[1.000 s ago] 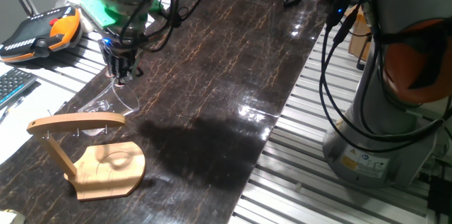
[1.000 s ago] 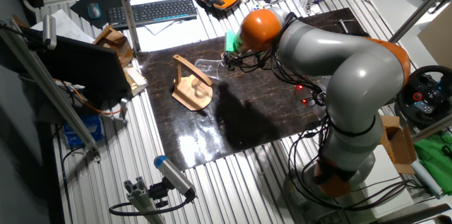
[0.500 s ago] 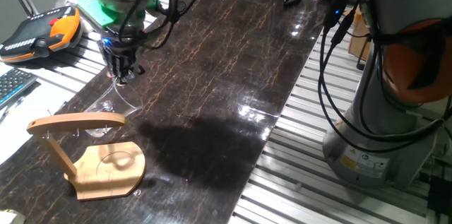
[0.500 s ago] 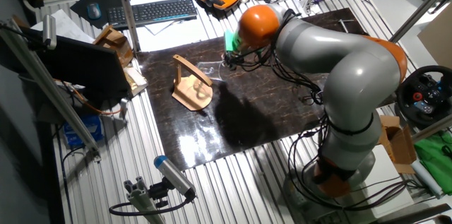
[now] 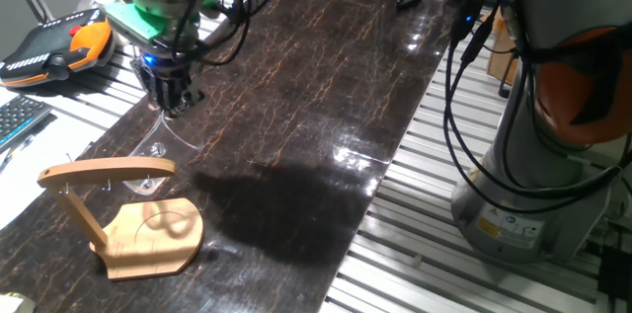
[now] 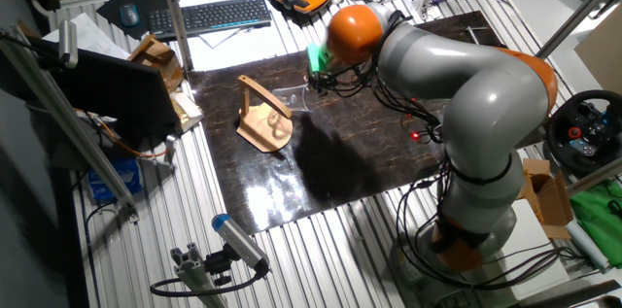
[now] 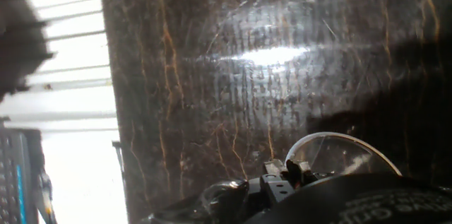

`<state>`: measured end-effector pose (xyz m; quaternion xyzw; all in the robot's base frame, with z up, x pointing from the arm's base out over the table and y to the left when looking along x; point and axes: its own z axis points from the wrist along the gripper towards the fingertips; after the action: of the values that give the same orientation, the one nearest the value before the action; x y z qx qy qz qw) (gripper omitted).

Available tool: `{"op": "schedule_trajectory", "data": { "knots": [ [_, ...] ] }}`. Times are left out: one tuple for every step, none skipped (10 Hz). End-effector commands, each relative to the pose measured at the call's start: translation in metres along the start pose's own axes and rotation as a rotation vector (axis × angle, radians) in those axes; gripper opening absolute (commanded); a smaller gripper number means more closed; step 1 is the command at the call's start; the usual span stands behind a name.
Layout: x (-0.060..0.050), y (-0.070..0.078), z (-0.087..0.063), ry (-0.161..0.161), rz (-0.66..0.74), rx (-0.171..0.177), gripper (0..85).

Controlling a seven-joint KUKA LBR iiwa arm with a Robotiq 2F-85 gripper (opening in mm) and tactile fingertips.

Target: Take the cup off the cup rack

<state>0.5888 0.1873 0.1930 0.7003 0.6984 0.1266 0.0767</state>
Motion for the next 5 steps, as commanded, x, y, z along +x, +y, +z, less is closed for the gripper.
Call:
{"op": "schedule_trajectory", "data": {
  "knots": [
    [0.0005, 0.0004, 0.0003, 0.003, -0.04, 0.0, 2.0],
    [0.0009, 0.0006, 0.0002, -0.001, -0.095, 0.0, 2.0],
    [0.001, 0.0007, 0.0001, -0.001, -0.136, 0.004, 2.0],
    [0.0011, 0.0008, -0.0007, 0.009, -0.184, 0.014, 2.0],
    [0.0021, 0.0015, -0.0008, 0.017, -0.233, 0.024, 2.0]
  ]
}}
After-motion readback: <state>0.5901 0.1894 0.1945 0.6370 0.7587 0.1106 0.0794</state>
